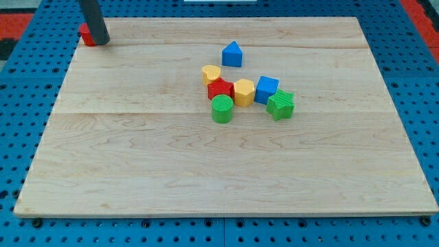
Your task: Point your arm at green circle
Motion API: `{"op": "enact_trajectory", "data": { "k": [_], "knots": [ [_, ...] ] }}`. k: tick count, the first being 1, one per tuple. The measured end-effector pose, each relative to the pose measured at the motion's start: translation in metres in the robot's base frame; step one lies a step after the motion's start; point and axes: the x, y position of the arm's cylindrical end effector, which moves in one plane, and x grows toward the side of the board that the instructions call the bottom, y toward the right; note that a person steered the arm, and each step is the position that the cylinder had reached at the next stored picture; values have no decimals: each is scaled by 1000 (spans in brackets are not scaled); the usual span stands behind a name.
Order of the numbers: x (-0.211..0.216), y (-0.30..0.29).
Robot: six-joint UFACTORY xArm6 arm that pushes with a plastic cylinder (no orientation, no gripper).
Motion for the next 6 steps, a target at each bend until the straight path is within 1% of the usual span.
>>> {"op": "enact_trajectory", "data": {
  "k": [1, 2, 3, 4, 5, 6],
  "knots": [
    [16, 0],
    [19, 8],
    [24, 54],
    [63, 69],
    [122, 70],
    [173, 110]
  ]
}}
